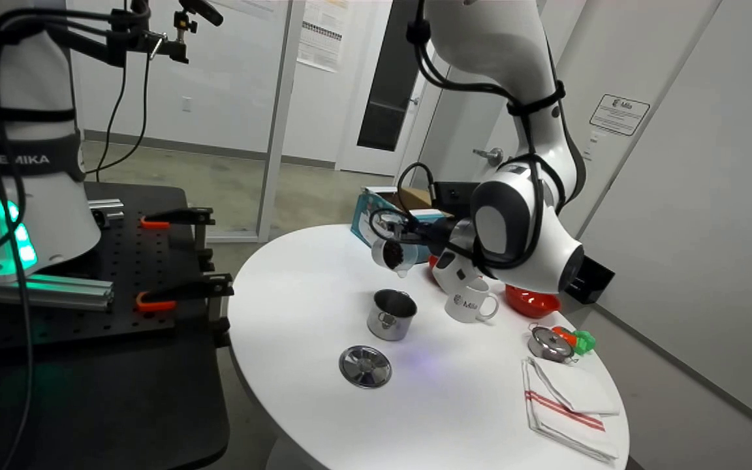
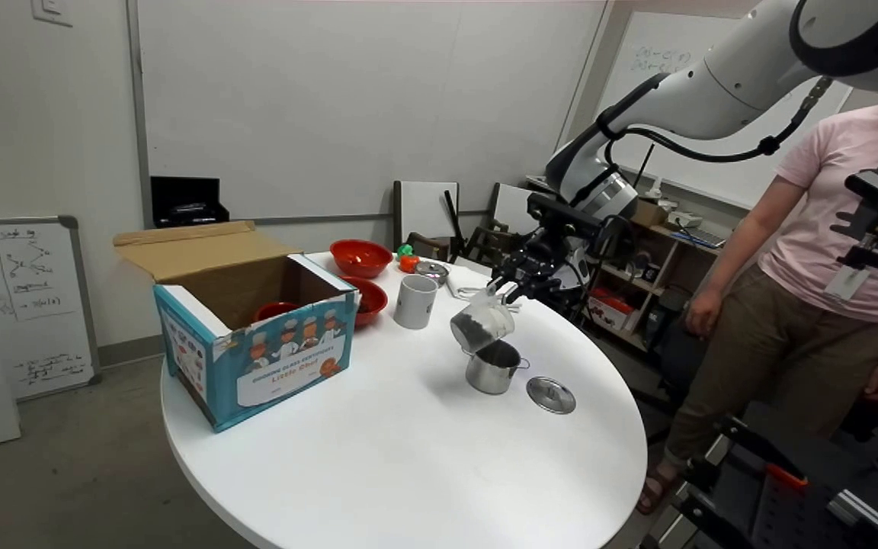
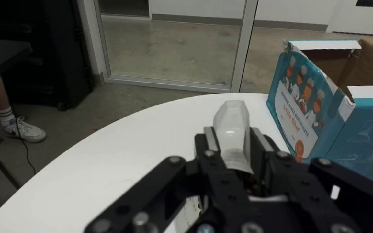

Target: Remove the lid from the pot and put some of the object from the measuring cup into the pot, and put the lid back on

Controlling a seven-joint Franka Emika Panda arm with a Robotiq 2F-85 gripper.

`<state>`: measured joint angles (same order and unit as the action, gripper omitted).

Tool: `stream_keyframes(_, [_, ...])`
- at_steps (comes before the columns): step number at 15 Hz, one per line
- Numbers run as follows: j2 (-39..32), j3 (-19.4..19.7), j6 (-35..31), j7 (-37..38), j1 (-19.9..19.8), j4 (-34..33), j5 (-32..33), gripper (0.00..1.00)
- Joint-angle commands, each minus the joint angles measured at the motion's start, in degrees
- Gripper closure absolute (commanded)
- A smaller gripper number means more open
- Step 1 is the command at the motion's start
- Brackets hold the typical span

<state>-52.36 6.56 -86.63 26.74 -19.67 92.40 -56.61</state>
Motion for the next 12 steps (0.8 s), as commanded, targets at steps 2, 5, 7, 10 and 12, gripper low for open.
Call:
stream_keyframes(2, [-3.31,0.89,5.58,-1.95,-0.86,-3.22,-2.63,0.92])
stream_keyframes(5, [-4.37,1.36,7.29,-3.63,-1.54,-2.48,-3.70,0.92])
stream_keyframes(7, [-5.12,1.79,8.25,-4.57,-2.16,-2.11,-4.40,0.92])
stream_keyframes(10, [-5.59,2.67,9.05,-6.17,-2.91,-1.31,-5.40,0.92])
stream_keyframes(12, [-5.72,3.12,9.28,-7.26,-3.36,-0.99,-6.21,0.92])
